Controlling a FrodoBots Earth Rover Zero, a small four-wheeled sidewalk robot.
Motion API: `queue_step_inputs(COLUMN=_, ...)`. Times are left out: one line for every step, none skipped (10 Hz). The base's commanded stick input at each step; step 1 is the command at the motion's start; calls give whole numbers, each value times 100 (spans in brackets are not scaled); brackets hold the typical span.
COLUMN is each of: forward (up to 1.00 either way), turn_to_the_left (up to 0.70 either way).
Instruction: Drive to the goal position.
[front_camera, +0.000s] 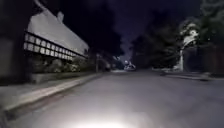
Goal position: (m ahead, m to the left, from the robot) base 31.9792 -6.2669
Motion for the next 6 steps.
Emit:
queue_step_inputs(forward=100, turn_to_the_left=0)
queue_step_inputs(forward=100, turn_to_the_left=0)
queue_step_inputs(forward=100, turn_to_the_left=0)
queue_step_inputs(forward=100, turn_to_the_left=0)
queue_step_inputs(forward=100, turn_to_the_left=0)
queue_step_inputs(forward=100, turn_to_the_left=0)
